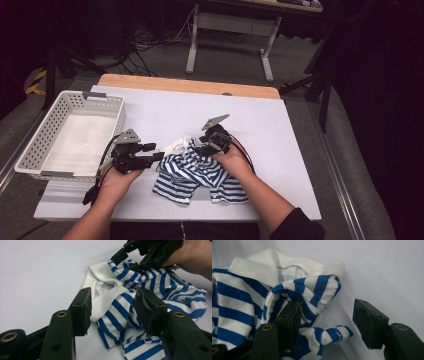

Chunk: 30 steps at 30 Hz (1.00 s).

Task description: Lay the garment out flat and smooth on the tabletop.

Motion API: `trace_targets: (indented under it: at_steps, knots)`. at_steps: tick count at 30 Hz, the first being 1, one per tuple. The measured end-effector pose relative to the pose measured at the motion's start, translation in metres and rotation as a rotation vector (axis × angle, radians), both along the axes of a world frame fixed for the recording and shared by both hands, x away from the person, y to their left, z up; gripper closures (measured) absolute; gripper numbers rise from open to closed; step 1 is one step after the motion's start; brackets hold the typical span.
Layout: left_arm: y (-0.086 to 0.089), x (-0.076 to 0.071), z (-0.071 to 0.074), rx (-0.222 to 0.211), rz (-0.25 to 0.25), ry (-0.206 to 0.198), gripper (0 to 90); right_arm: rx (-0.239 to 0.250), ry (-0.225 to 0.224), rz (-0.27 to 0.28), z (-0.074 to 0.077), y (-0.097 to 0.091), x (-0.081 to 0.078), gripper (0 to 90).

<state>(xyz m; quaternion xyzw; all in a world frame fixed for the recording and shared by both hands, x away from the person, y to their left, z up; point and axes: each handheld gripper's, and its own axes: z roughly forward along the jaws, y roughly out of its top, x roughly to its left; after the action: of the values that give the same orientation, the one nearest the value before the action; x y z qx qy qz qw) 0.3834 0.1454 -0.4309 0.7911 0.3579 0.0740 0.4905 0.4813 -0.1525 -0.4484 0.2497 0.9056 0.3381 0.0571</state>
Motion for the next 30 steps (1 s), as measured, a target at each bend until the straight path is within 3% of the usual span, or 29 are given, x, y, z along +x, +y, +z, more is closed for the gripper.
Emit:
trace_targets:
  at_steps: [3,6,8,13,19,23,30]
  knots:
    - [0.000,0.000,0.000,0.000,-0.001,0.000,48.6,0.003,0.016,0.008,-0.002,0.000,0.002,44.7]
    - [0.001,0.000,0.000,-0.001,-0.001,0.001,48.6,0.034,0.080,0.029,-0.003,-0.001,0.003,62.6]
    - [0.001,0.000,0.000,-0.002,0.002,0.002,48.5,0.028,0.080,0.034,-0.002,-0.001,0.001,68.5]
    - [0.001,0.000,0.000,-0.004,0.001,0.002,48.4,-0.010,0.031,0.026,0.006,-0.002,-0.006,77.7]
    - [-0.001,0.002,0.000,-0.004,-0.005,0.000,48.3,-0.001,-0.008,-0.018,0.016,-0.014,-0.007,81.3]
    - [-0.003,0.004,-0.001,-0.004,-0.009,0.004,48.3,0.004,-0.068,-0.053,0.027,-0.025,-0.009,83.0]
    - [-0.006,0.010,-0.002,-0.002,-0.009,0.012,48.4,0.039,-0.133,-0.125,0.046,-0.048,-0.010,83.6]
